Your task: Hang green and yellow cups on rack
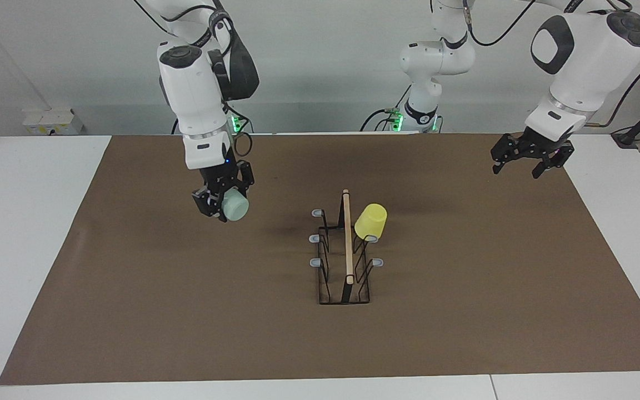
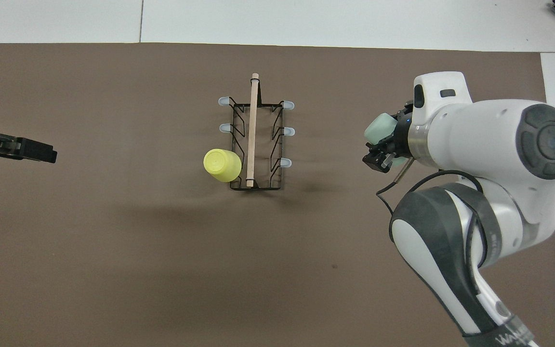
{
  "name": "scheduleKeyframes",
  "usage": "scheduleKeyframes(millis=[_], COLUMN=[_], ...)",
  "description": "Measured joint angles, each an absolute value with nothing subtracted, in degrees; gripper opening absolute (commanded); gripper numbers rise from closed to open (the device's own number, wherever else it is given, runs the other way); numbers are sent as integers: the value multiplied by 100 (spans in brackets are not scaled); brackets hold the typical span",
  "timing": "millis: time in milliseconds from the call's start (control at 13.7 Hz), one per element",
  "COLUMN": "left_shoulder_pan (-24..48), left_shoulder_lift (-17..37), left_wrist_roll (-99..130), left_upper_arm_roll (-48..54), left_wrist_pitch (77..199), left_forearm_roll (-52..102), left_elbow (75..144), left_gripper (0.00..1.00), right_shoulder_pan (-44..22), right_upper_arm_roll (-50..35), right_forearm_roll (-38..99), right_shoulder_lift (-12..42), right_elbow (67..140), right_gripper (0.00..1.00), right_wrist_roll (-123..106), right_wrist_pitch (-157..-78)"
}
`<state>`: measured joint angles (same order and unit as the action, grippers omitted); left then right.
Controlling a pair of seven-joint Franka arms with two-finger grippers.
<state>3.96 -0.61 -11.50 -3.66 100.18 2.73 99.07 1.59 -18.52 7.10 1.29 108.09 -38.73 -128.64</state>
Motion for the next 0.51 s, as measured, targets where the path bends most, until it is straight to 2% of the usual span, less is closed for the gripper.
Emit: scheduleKeyframes(millis=[220, 512], left_shoulder_pan=[438, 595], left_shoulder_lift=[-51, -50], left_wrist_roll=[-1156, -1156], left_upper_arm_roll=[-342, -464], left_wrist_pitch=[9841, 9553], left_forearm_roll=[273, 273], left_elbow=[9793, 9643], left_gripper=[100, 100], right_shoulder_pan=[224, 620], right_upper_arm_roll=[-1830, -1795], right_forearm_roll=[2114, 3629], right_shoulder_lift=[-155, -174], right_elbow=[10824, 10835], right_gripper=[0, 0], right_wrist_roll=[-4906, -6098], right_wrist_pitch=[-12617, -12092])
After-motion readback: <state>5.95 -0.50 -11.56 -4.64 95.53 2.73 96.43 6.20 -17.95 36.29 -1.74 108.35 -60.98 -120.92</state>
